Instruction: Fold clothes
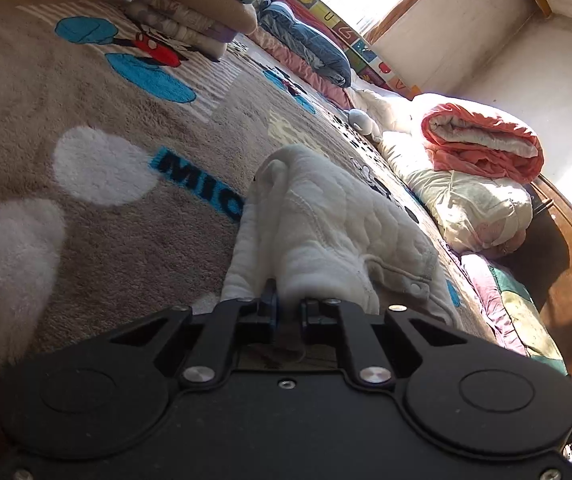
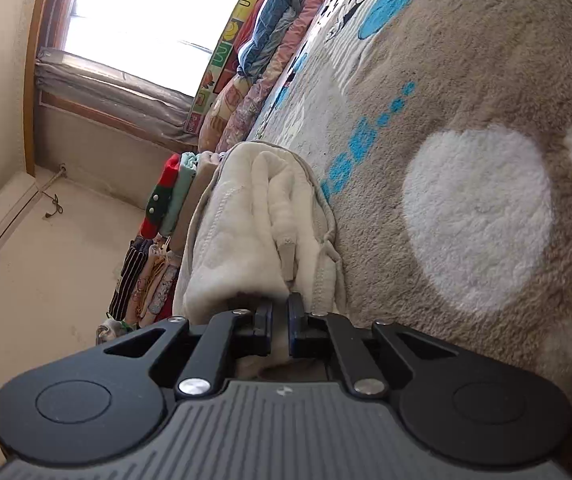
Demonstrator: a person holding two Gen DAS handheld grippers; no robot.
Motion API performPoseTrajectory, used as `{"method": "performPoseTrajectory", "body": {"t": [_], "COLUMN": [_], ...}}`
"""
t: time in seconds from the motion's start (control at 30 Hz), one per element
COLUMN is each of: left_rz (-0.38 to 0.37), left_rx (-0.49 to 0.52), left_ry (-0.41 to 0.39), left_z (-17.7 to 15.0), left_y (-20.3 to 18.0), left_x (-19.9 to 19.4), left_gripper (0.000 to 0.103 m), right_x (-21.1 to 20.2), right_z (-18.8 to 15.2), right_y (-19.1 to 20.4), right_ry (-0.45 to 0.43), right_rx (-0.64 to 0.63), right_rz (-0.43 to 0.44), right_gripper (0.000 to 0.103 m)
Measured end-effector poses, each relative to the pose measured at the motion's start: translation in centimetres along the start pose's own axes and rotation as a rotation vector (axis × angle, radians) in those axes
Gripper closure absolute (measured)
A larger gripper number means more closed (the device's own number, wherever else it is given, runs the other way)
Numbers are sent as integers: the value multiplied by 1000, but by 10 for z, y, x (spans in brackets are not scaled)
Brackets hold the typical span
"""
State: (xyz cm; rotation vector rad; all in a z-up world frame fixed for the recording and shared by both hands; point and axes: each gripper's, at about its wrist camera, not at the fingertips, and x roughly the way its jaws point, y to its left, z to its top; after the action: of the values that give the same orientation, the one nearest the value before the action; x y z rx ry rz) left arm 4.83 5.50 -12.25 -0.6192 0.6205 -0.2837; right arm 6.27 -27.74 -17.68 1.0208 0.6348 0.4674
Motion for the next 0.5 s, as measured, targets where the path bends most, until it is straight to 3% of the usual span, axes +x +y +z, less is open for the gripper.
{"method": "performPoseTrajectory", "body": {"t": [0.1,0.13,0.23,0.33,0.5], "left_rz": [-1,1,-2,-24,-81], "left_rx": [63,93,141,157,24], "left_ry": [1,4,-15,-40,-64], "left_z": [2,3,10,19,30], "left_y": [-8,-11,-12,-9,4], "left_x": [-6,-9,-24,-39,-40], "left_gripper": [92,84,58,53,47], "right_x": [-4,-7,-25,-47,-52], "right_z": [1,2,4,11,29], "right_y": [20,28,46,52,39], "right_ry": [23,30,41,-28,-148], "right_rx": [-103,-142,-244,-285,-204], "right_rz": [-7,-16,-41,-35,8], "right_gripper": [80,71,59,58,46]}}
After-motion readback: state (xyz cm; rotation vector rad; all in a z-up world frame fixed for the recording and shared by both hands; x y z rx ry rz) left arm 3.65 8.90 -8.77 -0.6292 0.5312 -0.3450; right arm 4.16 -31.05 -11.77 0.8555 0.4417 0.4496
